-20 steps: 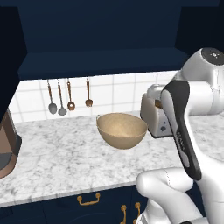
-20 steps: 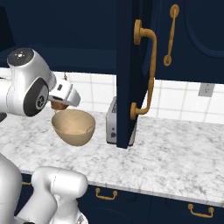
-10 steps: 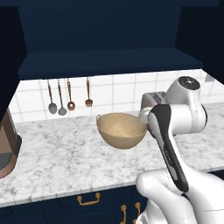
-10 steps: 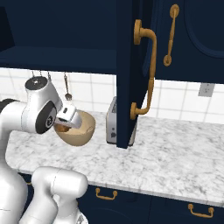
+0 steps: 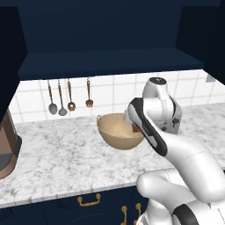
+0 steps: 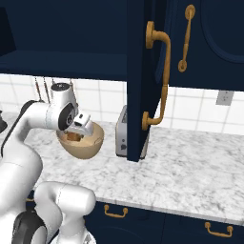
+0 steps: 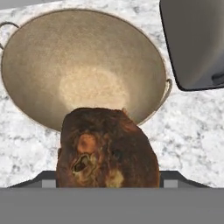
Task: Open the cabinet, pick up the bread from the cabinet and place it in the basket. Then move the basket to the dining counter.
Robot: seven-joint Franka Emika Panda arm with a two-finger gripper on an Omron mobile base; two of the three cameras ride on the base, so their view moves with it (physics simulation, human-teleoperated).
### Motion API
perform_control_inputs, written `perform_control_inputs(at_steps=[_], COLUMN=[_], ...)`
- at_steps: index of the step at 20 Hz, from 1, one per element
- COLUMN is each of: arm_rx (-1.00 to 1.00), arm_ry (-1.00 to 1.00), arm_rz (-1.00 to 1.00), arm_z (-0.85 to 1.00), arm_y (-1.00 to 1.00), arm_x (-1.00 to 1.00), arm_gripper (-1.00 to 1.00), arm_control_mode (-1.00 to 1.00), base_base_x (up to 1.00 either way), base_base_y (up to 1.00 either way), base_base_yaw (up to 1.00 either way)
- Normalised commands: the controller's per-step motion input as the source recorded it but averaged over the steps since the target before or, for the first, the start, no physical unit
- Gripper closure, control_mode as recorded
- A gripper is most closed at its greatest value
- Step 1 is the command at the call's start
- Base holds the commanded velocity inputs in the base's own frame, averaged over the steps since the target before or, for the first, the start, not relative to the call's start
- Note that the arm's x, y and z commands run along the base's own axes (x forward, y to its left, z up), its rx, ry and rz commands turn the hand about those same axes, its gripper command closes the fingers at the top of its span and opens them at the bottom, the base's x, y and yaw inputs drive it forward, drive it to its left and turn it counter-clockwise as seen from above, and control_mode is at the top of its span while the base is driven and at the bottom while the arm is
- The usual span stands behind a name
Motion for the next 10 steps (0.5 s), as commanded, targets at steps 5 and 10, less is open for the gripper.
perform_control_inputs(at_steps=[5,10], arm_rx=[0.00,0.00], arm_ry=[0.04,0.01], arm_rz=[0.07,0.07], arm_z=[-0.83,-0.35], arm_y=[0.13,0.00], arm_x=[0.58,0.75], arm_gripper=[1.00,1.00], arm_control_mode=[-1.00,-1.00], base_base_x=[0.00,0.00], base_base_y=[0.00,0.00], base_base_yaw=[0.00,0.00])
